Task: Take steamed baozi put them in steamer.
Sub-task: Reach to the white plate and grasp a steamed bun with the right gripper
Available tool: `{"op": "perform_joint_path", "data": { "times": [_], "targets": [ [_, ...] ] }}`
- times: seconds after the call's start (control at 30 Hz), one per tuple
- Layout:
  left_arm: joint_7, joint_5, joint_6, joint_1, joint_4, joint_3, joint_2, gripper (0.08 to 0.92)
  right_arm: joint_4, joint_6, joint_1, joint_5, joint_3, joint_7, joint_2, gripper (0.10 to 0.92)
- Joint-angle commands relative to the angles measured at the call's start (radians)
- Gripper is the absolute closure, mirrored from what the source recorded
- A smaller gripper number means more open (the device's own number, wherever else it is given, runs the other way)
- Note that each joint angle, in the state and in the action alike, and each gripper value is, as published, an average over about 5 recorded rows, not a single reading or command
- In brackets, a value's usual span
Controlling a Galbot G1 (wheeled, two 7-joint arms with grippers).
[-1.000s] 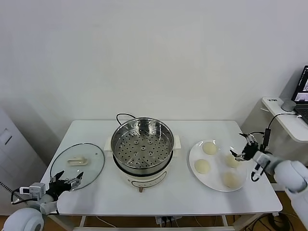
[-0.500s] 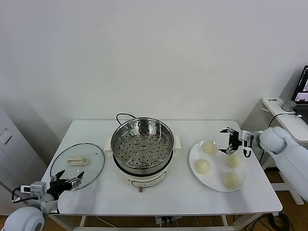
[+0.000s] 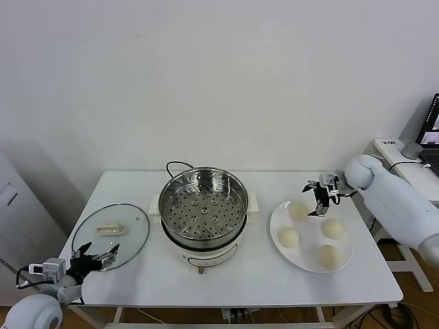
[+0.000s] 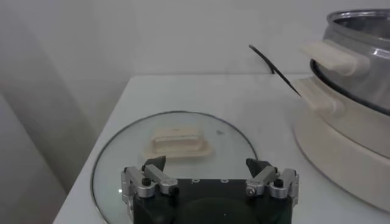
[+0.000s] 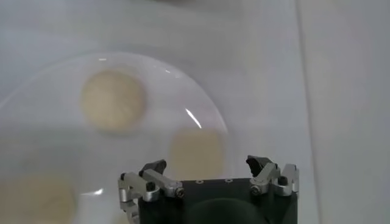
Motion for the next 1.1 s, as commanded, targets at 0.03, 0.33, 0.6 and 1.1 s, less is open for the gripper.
{"op": "perform_joint_path", "data": {
  "times": [0.03,0.33,0.6,1.1],
  "targets": [
    [0.0,-0.001,0.0,0.0,0.001,0.0,0.0,0.177,-0.095,0.029,0.048,-0.065,-0.049,-0.045,0.064,0.203],
    [0.001,-0.001,-0.001,0.006,-0.005,0.002,-0.002,0.177,-0.126,0.041,-0.001,-0.129,0.015,-0.002,0.095,0.203],
    [0.001,-0.001,-0.003,0.011,-0.009,0.002,-0.002,0.177,-0.162,0.046,-0.031,-0.17,0.072,0.034,0.129,0.259],
    [0.0,-0.001,-0.002,0.02,-0.026,0.001,-0.006,0.177,-0.161,0.047,-0.046,-0.202,0.109,0.032,0.138,0.465]
  ]
}}
